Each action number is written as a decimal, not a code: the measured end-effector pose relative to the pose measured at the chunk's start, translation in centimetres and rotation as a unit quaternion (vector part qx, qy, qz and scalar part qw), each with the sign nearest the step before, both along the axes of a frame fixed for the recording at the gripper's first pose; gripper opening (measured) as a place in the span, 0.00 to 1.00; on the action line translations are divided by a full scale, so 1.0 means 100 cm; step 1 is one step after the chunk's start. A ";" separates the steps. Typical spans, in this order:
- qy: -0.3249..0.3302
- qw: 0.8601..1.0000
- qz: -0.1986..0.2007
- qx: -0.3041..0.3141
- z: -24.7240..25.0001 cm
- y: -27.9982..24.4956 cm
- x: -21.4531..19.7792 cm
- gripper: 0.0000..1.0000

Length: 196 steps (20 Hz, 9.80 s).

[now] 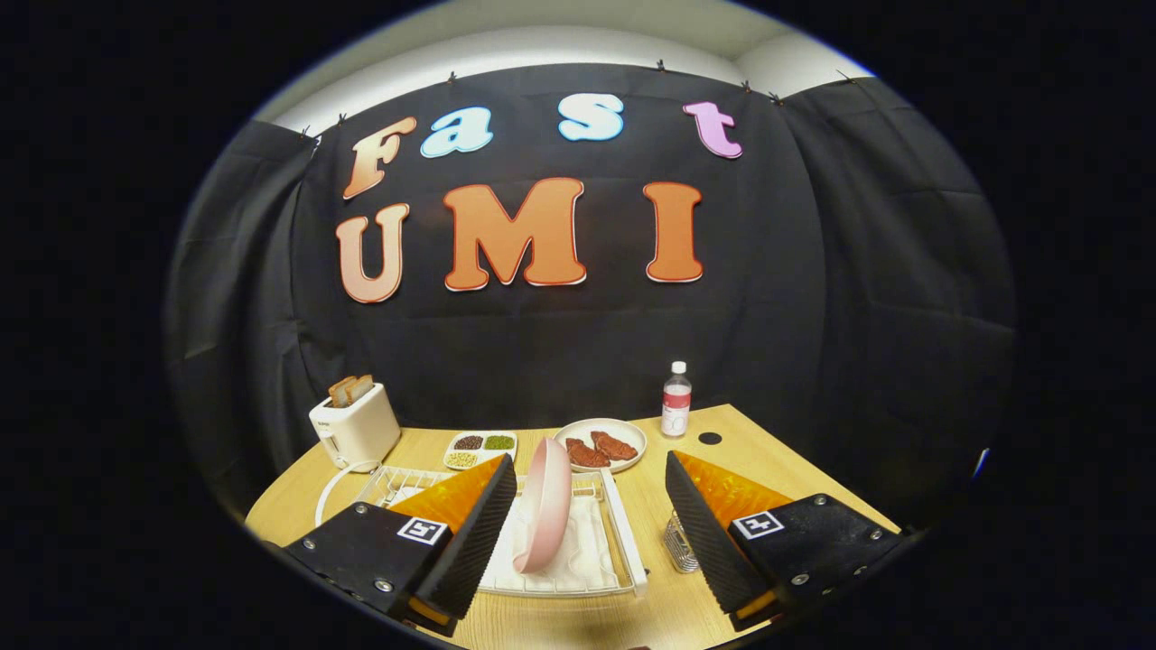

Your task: Take the plate from the dish rack, then take the spoon from the basket and place it into the plate.

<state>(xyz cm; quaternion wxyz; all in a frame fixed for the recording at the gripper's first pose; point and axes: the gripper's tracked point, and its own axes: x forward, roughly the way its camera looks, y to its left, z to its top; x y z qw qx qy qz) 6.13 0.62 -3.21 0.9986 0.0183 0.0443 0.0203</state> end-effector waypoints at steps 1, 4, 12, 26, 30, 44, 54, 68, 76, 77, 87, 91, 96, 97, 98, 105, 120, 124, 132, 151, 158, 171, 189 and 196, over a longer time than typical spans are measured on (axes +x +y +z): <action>0.013 1.000 0.004 -0.004 -0.008 0.002 0.008 0.99; 0.049 0.999 0.018 -0.007 -0.031 0.013 0.027 0.99; 0.137 0.990 0.036 0.006 -0.089 0.033 0.068 0.96; 0.150 0.989 0.000 0.009 -0.081 0.034 0.094 0.28; 0.119 0.991 -0.017 -0.062 -0.057 0.028 0.099 0.25; 0.125 0.992 0.008 -0.005 -0.050 0.036 0.001 0.22; 0.153 0.986 0.011 0.058 -0.079 0.035 -0.080 0.22; 0.230 0.962 0.024 0.147 -0.175 0.055 -0.134 0.22; 0.256 0.941 0.052 0.217 -0.211 0.077 -0.139 0.22; 0.265 0.939 0.042 0.215 -0.220 0.073 -0.138 0.23; 0.300 0.946 -0.005 0.123 -0.245 0.045 -0.128 0.64; 0.278 0.955 -0.013 0.100 -0.224 0.029 -0.118 0.83; 0.236 0.968 -0.040 0.068 -0.187 -0.010 -0.095 0.98; 0.227 0.971 -0.045 0.061 -0.180 -0.019 -0.090 0.98; 0.219 0.973 -0.050 0.055 -0.172 -0.028 -0.085 0.98; 0.155 0.984 -0.088 0.018 -0.121 -0.078 -0.046 0.98; 0.098 0.992 -0.084 0.000 -0.118 -0.121 0.024 0.92; 0.102 0.992 -0.076 0.006 -0.131 -0.121 0.030 0.69; 0.093 0.993 -0.073 0.006 -0.134 -0.122 0.036 0.09; 0.026 0.995 -0.099 0.013 -0.038 -0.113 -0.044 0.05; 0.032 0.996 -0.079 0.023 -0.043 -0.058 -0.103 0.05; 0.069 0.996 0.035 0.046 -0.096 0.069 -0.131 0.05; 0.125 0.987 0.101 0.010 -0.169 0.112 -0.131 0.18; 0.137 0.986 0.095 -0.007 -0.171 0.107 -0.132 0.76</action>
